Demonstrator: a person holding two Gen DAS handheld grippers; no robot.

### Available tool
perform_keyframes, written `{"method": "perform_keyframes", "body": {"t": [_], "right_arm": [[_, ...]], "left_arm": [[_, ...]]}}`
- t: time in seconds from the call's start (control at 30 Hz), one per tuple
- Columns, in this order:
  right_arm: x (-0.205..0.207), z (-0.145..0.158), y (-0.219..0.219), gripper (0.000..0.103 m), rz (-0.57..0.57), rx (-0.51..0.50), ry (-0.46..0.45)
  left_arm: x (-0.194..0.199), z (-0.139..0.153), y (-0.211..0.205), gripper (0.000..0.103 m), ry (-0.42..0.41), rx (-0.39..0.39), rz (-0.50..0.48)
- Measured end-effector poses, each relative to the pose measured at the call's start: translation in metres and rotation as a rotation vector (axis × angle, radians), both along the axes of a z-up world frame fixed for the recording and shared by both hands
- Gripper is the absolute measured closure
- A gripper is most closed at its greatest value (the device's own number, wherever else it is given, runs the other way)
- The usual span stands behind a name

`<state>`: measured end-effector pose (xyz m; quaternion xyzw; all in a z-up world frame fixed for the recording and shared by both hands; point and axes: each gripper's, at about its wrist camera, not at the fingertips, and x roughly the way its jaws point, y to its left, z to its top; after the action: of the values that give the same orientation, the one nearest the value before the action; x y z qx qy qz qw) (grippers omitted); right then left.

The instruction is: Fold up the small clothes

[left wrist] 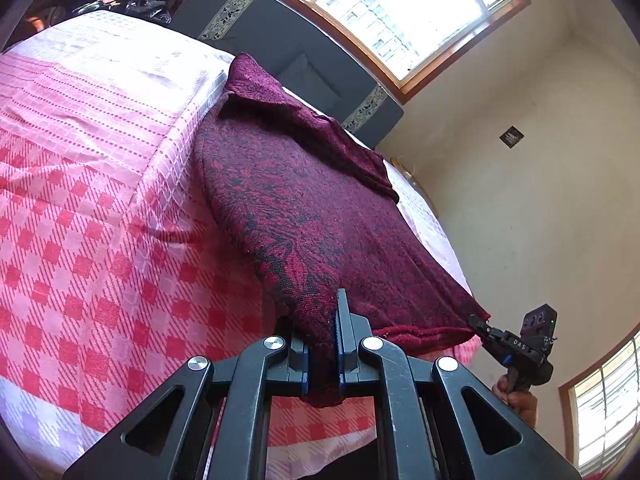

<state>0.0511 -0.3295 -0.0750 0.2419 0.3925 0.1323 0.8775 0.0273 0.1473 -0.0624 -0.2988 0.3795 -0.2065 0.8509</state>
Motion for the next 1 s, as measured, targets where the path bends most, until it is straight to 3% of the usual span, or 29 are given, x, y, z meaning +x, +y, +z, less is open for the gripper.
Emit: {"method": "perform_keyframes", "body": {"t": [0.17, 0.4, 0.73, 1.0], "right_arm": [[-0.004, -0.005, -0.022, 0.098, -0.024, 0.162, 0.009], [-0.007, -0.029, -0.035, 0.098, -0.055, 0.248, 0.071], [0.000, -0.010, -0.042, 0.098, -0.046, 0.333, 0.019], [0.012, 0.004, -0.041, 0.098, -0.036, 0.381, -0.005]], "left_arm": [[-0.003, -0.001, 0.002, 0.094, -0.008, 0.002, 0.004], [-0.006, -0.009, 0.005, 0.094, 0.010, -0.007, 0.014], [-0.003, 0.008, -0.003, 0.094, -0.042, 0.043, 0.019], [-0.001, 0.014, -0.004, 0.094, -0.066, 0.034, 0.028]]}}
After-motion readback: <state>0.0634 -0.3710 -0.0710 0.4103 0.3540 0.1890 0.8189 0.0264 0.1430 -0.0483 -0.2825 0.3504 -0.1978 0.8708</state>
